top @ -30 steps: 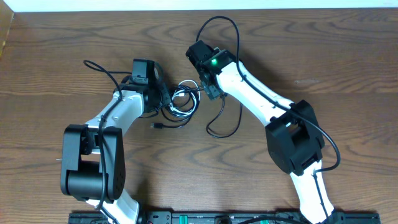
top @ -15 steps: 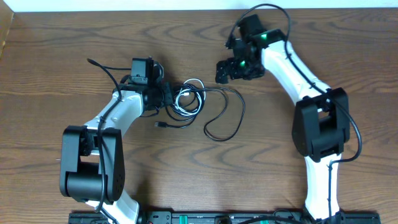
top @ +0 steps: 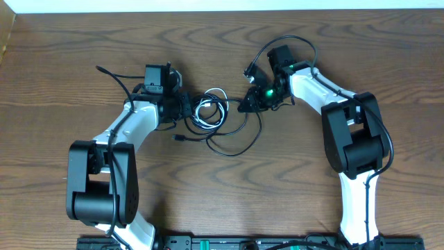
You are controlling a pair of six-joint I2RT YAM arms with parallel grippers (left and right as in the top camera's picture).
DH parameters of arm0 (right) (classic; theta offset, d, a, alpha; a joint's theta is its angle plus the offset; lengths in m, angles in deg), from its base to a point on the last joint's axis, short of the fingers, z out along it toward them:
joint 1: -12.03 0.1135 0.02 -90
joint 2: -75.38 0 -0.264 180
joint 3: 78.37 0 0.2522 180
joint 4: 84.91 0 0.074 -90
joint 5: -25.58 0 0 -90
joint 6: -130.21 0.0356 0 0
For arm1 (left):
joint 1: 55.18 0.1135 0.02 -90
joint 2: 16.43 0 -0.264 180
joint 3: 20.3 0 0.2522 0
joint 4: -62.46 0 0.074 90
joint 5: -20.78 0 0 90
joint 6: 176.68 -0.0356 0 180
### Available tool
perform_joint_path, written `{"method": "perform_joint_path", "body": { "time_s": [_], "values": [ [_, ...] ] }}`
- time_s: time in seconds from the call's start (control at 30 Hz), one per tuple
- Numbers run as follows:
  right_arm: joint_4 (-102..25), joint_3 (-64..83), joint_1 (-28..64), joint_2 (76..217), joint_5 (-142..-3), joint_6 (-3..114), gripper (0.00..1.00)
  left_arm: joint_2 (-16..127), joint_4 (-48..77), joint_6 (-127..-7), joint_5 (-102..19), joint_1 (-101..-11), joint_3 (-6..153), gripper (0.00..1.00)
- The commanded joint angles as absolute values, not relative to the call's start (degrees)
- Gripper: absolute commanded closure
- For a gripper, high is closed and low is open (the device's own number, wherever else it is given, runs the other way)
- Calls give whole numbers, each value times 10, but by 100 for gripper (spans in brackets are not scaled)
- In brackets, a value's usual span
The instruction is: Untangle cables
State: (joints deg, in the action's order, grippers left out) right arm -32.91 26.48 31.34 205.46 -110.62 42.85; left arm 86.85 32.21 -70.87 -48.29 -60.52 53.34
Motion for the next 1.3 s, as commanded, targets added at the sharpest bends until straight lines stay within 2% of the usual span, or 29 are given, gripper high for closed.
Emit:
{"method": "perform_joint_path", "body": {
  "time_s": [0.0,0.3,0.5,0.6,0.73,1.03,1.1,1.13,1.27],
  "values": [
    [-317,287,319,2030,-1125,453,99,853,322,-720,-475,-602,537,92],
    [-318,285,391,1995,-1103,453,99,853,334,-732,-422,-602,537,92],
    [-322,285,459,1995,-906,492,99,853,339,-747,-396,-602,537,92],
    [-331,285,474,1995,-863,501,99,852,341,-761,-373,-602,537,92],
    [-359,285,475,1995,-853,505,99,852,352,-794,-296,-602,537,92],
    [-384,287,472,1991,-858,505,99,852,354,-794,-298,-602,537,92],
    [-377,287,469,1987,-863,505,92,852,354,-794,-298,-602,537,92],
    [-367,287,466,1984,-863,505,75,852,354,-794,-298,-602,537,92],
    [-336,288,449,1963,-868,505,41,852,354,-794,-298,-602,537,92]
  ]
}}
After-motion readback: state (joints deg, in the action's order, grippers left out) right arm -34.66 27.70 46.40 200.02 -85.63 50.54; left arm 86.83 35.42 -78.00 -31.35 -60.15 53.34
